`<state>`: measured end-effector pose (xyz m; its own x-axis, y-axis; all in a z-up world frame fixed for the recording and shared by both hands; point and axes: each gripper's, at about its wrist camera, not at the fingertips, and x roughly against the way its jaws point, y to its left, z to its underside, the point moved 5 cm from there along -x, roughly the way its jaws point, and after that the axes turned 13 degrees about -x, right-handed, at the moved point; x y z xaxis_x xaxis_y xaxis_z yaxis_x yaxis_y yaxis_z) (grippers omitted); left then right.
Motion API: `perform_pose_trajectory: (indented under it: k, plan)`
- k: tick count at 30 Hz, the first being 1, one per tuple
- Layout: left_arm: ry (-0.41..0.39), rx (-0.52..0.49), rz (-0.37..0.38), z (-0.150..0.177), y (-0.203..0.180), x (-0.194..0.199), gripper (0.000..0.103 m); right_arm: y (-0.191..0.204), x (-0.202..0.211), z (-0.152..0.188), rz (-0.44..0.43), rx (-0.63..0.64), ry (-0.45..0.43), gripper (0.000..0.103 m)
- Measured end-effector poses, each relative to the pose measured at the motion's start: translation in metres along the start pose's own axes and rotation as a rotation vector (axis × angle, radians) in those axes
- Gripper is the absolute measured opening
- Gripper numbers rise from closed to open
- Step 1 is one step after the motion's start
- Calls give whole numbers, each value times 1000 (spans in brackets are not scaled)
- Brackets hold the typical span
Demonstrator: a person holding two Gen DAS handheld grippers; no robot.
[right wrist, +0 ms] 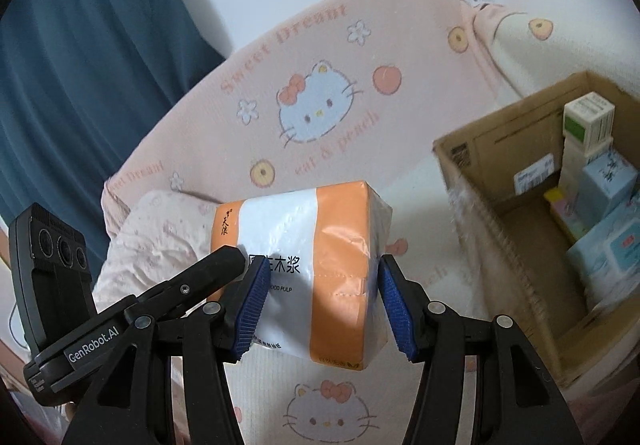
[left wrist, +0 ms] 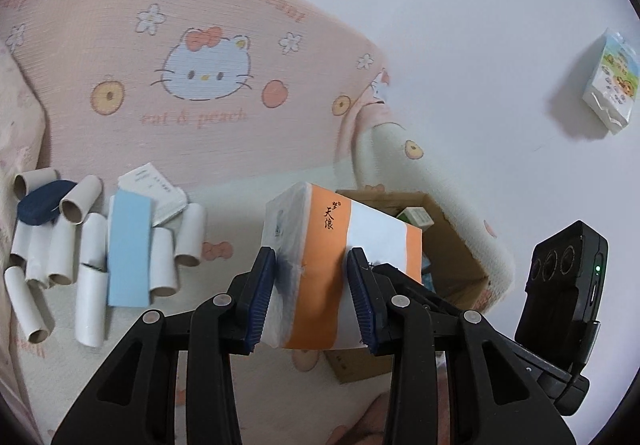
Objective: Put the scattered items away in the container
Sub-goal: 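Lift and carry the tissue pack with both tools over the box, then lower the tissue pack into the box beside the blue wipes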
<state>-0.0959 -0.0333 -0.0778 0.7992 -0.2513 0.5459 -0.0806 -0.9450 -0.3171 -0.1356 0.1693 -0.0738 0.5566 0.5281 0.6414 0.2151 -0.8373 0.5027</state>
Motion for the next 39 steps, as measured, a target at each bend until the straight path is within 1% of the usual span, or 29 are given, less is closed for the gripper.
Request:
perform_pose_trajectory:
  k: [5, 9, 12, 17, 20, 25, 31, 32, 33, 37, 39]
  plan:
    - [7, -27, 24, -20, -19, -20, 41, -15, 8, -23, 15, -17, -12, 54]
    - [-10, -36, 62, -42, -40, -39, 41, -28, 18, -49, 25, -45, -46, 54]
    - [2, -46, 87, -55, -57, -56, 41, -43, 26, -68, 46, -63, -67, 54]
    - [46, -55, 124, -69, -90, -93, 41, -77, 37, -93, 76, -112, -67, 54]
    - [92, -62, 147, -70, -112, -120, 41, -99, 44, -107, 116, -111, -61, 54]
    - [151, -25, 170, -67, -127, -154, 41, -132, 48, -131, 185, -103, -22, 54]
    - [249, 6, 203, -61, -141, -187, 41, -163, 46, -150, 217, -97, 66, 54]
    - [260, 11, 208, -60, -143, -190, 41, -169, 46, -153, 224, -114, 84, 54]
    - [287, 34, 211, -56, -145, -197, 41, -176, 45, -157, 244, -136, 109, 54]
    - [319, 134, 204, -43, -147, -214, 41, -190, 41, -165, 330, -129, 175, 53]
    - [343, 160, 204, -37, -148, -223, 40, -197, 39, -167, 362, -130, 212, 53]
